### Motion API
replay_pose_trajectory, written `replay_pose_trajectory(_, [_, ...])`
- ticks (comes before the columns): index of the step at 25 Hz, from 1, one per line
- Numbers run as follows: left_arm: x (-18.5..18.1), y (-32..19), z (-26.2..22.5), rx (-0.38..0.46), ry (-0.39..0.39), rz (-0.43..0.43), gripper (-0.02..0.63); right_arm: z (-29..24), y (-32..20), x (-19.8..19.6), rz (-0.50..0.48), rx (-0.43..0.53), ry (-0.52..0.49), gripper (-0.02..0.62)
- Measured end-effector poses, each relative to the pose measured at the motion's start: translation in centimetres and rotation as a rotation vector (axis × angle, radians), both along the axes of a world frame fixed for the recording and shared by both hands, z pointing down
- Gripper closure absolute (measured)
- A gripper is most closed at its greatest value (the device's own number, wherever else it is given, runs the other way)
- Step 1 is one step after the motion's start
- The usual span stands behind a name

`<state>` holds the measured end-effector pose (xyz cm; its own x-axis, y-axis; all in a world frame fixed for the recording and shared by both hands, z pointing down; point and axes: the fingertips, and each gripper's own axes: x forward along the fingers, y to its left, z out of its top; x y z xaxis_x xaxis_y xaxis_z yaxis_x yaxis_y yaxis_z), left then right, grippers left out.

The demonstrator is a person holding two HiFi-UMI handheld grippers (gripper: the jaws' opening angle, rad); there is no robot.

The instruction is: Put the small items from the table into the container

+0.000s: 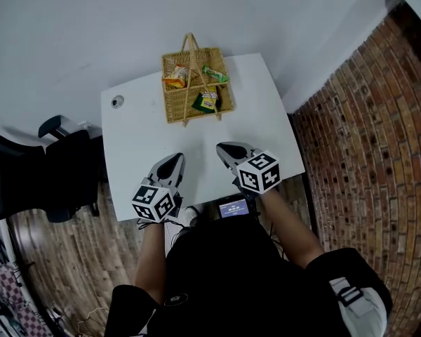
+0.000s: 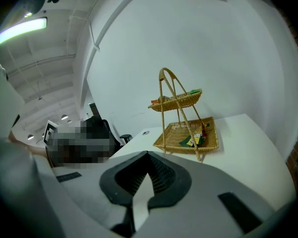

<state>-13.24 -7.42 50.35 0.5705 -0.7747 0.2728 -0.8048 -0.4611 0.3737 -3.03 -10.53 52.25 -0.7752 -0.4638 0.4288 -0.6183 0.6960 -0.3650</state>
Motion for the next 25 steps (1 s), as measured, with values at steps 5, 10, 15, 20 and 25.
replay_pose_trajectory(5, [0.2,-1.2,-0.3,-0.001,-0.007,0.002,0.598,-0.2,-0.7,-0.5,-0.015,0.009,0.017,0.584])
replay_pose_trajectory(10, [0.2,-1.8,-0.5,0.003,-0.008,0.003,0.598,-0.6,-1.2,-0.8,-0.025,0.013,0.022,0.584])
replay_pose_trajectory(15, [0.2,-2.0,-0.5,0.003,-0.011,0.003,0.598,-0.7,-1.3,-0.9,-0.033,0.018,0.027,0.584])
replay_pose_trajectory(20, [0.2,-2.1,-0.5,0.0,-0.008,0.002,0.598,-0.5,-1.2,-0.9,-0.034,0.014,0.03,0.584])
replay_pose_trajectory(25, [0.1,-2.1,-0.4,-0.002,-0.008,0.003,0.598,-0.4,-1.2,-0.9,-0.035,0.013,0.032,0.584])
